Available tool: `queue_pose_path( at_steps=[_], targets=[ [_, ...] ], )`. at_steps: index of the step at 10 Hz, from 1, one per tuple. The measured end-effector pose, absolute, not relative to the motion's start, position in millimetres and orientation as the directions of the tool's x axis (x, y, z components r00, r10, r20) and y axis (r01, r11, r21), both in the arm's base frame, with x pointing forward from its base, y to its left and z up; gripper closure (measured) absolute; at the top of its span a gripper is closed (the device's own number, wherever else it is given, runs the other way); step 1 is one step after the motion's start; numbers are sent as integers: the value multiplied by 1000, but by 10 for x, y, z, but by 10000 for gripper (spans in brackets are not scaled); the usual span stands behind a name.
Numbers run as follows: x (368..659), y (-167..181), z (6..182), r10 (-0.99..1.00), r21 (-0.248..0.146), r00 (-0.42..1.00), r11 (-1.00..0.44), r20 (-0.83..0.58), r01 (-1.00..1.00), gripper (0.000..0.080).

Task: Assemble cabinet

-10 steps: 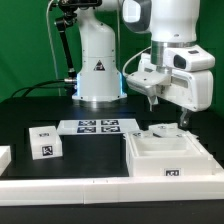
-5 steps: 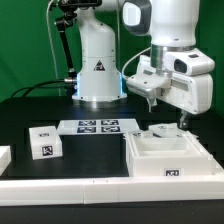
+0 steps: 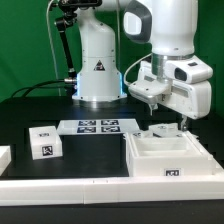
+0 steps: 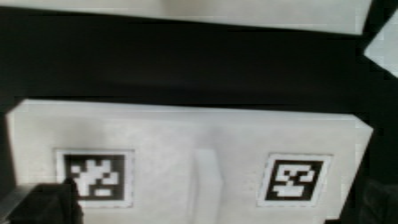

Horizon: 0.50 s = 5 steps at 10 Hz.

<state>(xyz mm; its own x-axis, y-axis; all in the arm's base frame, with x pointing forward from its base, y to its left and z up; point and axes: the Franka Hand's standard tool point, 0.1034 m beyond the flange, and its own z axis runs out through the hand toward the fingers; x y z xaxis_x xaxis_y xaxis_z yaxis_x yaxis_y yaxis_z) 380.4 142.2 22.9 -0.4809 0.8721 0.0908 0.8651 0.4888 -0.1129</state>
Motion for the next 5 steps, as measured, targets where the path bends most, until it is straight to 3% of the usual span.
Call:
queue_pose_path(
  at_steps=[5],
  targets=[
    [3765, 1431, 151, 879, -121, -465, 475, 102, 872, 15]
  ],
)
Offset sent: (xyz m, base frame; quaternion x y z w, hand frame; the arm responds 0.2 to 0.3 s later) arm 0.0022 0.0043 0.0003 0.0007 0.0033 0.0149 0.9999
